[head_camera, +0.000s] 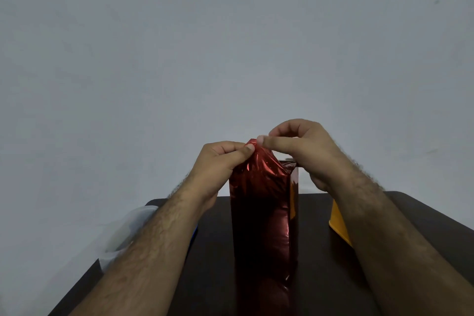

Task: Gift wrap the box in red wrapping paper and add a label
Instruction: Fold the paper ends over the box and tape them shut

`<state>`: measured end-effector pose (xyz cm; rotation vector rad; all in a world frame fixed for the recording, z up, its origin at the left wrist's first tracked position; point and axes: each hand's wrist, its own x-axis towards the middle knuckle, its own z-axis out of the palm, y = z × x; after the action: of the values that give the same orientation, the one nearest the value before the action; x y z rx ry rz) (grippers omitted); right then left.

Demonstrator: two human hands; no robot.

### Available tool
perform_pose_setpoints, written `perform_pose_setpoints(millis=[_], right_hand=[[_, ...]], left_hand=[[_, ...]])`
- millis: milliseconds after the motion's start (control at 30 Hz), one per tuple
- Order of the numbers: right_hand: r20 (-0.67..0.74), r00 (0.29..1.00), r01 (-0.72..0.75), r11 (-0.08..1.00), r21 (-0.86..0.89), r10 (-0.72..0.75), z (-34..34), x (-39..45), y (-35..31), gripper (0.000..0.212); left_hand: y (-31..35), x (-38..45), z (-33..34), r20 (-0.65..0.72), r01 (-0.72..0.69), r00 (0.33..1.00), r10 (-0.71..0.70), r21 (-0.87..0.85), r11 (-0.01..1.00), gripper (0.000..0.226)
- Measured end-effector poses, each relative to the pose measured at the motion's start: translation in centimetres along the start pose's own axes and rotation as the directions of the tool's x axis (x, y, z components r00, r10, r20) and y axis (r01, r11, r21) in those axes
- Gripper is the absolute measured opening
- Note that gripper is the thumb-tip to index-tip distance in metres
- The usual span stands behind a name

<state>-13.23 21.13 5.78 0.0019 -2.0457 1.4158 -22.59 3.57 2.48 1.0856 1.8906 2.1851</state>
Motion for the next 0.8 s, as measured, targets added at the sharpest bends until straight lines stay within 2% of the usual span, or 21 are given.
perform_pose_setpoints(millis=[67, 167, 233, 300, 400, 533, 667, 800], right_hand=[[-0.043, 0.999, -0.028, 0.997, -0.072, 0.025, -0.1, -0.1, -0.1, 0.062], [0.021, 0.996, -0.091, 0.994, -0.062, 0.092, -0.1, -0.1, -0.3, 0.058], [0.000, 0.994, -0.109, 0.993, -0.054, 0.109, 0.2, 0.0, -0.4, 0.057], [-0.028, 0.990, -0.136, 0.990, -0.021, 0.136, 0.4, -0.1, -0.3, 0.052], [-0.001, 0.985, -0.171, 0.985, 0.028, 0.171, 0.2, -0.2, -0.3, 0.041], [0.039, 0.982, -0.186, 0.980, 0.070, 0.184, 0.1, -0.4, -0.4, 0.028], [0.085, 0.975, -0.216, 0.969, 0.122, 0.206, 0.4, -0.8, -0.8, 0.016], [0.066, 0.970, -0.239, 0.965, 0.105, 0.233, 0.4, -0.8, -1.1, 0.005]], left_hand=[[-0.1, -0.1, 0.2, -0.008, -0.005, 1.000, 0.005, -0.023, 1.000, 0.019], [-0.1, -0.3, 0.6, 0.005, -0.005, 1.000, 0.006, -0.070, 0.998, 0.018], [-0.1, -0.4, 0.8, 0.004, 0.010, 1.000, -0.009, -0.116, 0.993, 0.018], [-0.2, -0.2, 0.8, -0.019, 0.017, 1.000, -0.020, -0.147, 0.989, 0.024], [-0.6, 0.0, 0.6, -0.062, 0.038, 0.997, -0.048, -0.149, 0.988, 0.034], [-0.9, 0.1, 0.2, -0.053, 0.053, 0.997, -0.063, -0.174, 0.983, 0.018], [-0.7, 0.1, 0.3, -0.033, 0.072, 0.996, -0.079, -0.165, 0.984, 0.017], [-0.3, 0.0, 0.7, -0.018, 0.119, 0.992, -0.124, -0.159, 0.980, 0.012]])
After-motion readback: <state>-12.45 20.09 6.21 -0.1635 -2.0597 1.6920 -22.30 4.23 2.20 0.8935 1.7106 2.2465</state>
